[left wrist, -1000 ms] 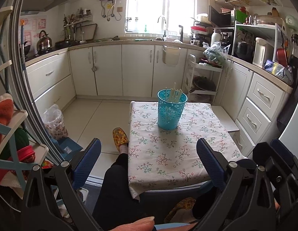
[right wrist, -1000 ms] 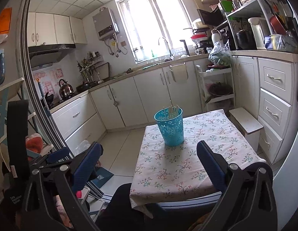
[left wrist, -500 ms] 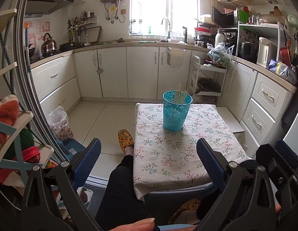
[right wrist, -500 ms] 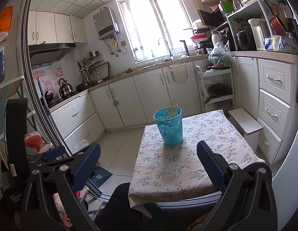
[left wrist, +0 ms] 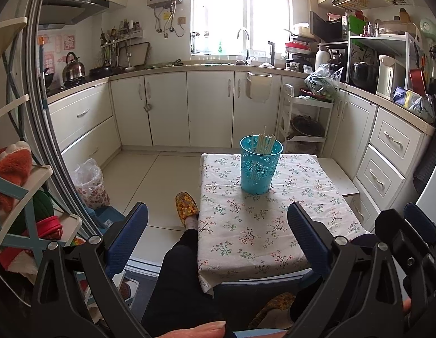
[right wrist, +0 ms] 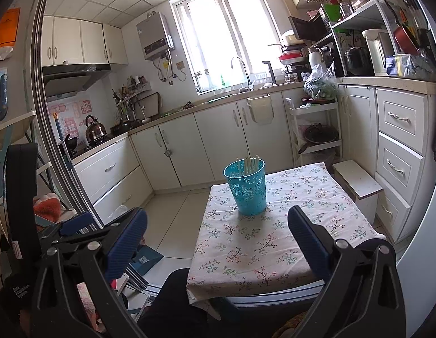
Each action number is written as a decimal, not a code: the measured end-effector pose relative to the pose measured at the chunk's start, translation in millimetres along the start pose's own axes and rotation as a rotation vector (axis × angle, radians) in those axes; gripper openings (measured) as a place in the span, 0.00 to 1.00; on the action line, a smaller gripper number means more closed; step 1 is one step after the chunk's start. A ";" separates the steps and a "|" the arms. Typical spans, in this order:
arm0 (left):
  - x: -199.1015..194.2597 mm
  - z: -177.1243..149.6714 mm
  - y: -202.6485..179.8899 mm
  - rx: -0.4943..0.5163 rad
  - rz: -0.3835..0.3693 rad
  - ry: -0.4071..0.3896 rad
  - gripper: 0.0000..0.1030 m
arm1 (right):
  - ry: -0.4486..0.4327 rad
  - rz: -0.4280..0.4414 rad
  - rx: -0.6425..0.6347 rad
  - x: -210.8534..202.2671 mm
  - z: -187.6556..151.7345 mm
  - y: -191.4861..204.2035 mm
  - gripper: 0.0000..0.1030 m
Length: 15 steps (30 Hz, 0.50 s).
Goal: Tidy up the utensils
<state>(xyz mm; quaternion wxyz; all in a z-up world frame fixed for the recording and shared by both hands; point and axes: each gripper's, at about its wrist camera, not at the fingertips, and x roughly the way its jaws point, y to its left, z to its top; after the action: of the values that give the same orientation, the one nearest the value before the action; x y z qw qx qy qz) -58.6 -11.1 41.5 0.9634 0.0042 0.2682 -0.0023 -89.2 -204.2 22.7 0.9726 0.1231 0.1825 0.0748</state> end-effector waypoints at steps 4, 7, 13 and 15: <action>-0.5 -0.3 -0.2 0.000 0.002 -0.002 0.93 | 0.001 0.000 0.001 0.2 -0.2 -0.2 0.93; -0.2 -0.2 0.1 0.001 0.001 -0.001 0.93 | 0.002 0.001 0.001 0.0 0.1 -0.6 0.93; -0.4 -0.3 0.1 0.000 0.002 -0.002 0.93 | 0.001 0.001 0.000 0.1 0.1 0.1 0.93; -0.8 0.3 2.4 -0.001 0.003 -0.004 0.93 | 0.001 0.000 0.000 0.0 0.0 0.3 0.93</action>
<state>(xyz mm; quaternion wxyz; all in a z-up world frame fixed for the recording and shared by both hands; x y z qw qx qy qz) -59.0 -8.7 42.2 0.9639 0.0042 0.2663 -0.0006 -89.3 -203.9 22.8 0.9725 0.1229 0.1831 0.0751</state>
